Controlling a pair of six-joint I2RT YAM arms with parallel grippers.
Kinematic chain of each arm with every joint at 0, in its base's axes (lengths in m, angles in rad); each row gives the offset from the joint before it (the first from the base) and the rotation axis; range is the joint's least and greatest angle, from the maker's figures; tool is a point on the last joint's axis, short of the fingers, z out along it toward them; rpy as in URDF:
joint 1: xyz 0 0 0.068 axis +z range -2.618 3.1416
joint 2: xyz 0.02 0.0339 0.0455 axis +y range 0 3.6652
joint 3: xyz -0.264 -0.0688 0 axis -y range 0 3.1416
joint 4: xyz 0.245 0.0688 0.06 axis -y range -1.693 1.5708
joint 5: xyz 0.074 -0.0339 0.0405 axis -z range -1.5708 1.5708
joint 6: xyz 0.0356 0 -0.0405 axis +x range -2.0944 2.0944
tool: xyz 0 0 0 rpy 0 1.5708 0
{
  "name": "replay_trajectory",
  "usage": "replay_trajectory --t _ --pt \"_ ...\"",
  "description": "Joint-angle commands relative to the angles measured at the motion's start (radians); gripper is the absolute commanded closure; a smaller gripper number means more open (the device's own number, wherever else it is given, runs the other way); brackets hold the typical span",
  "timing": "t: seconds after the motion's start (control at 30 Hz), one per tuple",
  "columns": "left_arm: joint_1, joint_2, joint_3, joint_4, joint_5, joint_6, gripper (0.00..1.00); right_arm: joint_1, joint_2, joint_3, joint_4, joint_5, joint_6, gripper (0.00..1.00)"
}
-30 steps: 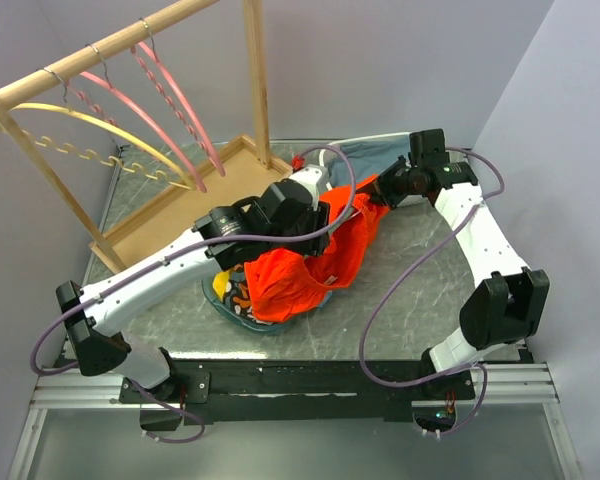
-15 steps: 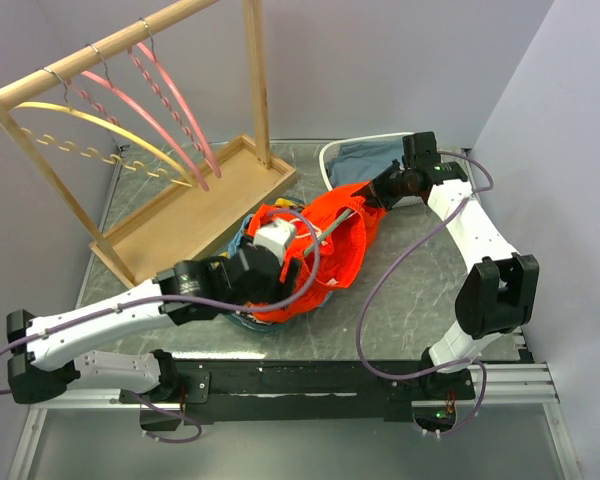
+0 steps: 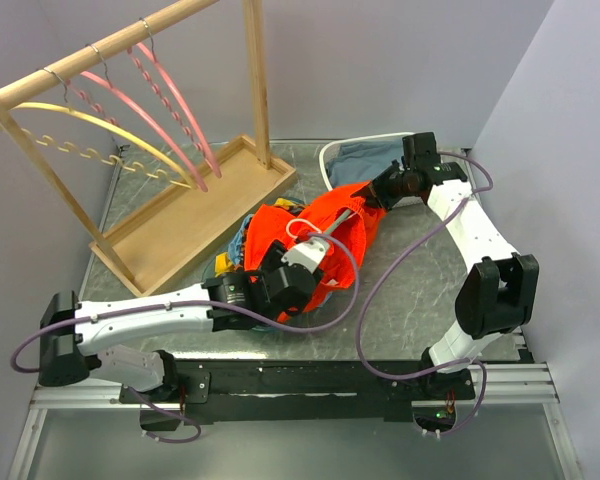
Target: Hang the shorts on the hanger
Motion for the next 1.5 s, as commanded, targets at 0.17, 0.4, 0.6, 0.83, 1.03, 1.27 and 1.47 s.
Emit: replay_trajectory --t 0.17,0.4,0.6,0.83,1.03,1.27,1.47 --pt "0.005 0.051 -0.039 0.306 -0.035 0.238 0.36 -0.002 -0.035 0.010 0.020 -0.062 -0.001 1.00" --pt "0.066 -0.024 -0.068 0.456 0.154 0.255 0.59 0.015 -0.049 0.019 0.020 -0.082 -0.009 1.00" --pt "0.094 -0.056 -0.061 0.446 0.256 0.219 0.91 0.017 -0.076 0.021 0.034 -0.099 -0.015 1.00" --pt "0.095 -0.084 -0.076 0.452 0.294 0.179 0.74 0.018 -0.110 0.008 0.048 -0.102 -0.025 1.00" --pt "0.095 -0.049 -0.094 0.436 0.217 0.155 0.55 0.021 -0.112 -0.021 0.068 -0.122 -0.012 1.00" --pt "0.092 -0.032 -0.186 0.537 0.177 0.130 0.49 0.026 -0.115 -0.008 0.048 -0.125 -0.024 1.00" --pt "0.090 -0.041 -0.235 0.620 0.164 0.133 0.39 0.029 -0.115 -0.007 0.047 -0.128 -0.025 1.00"
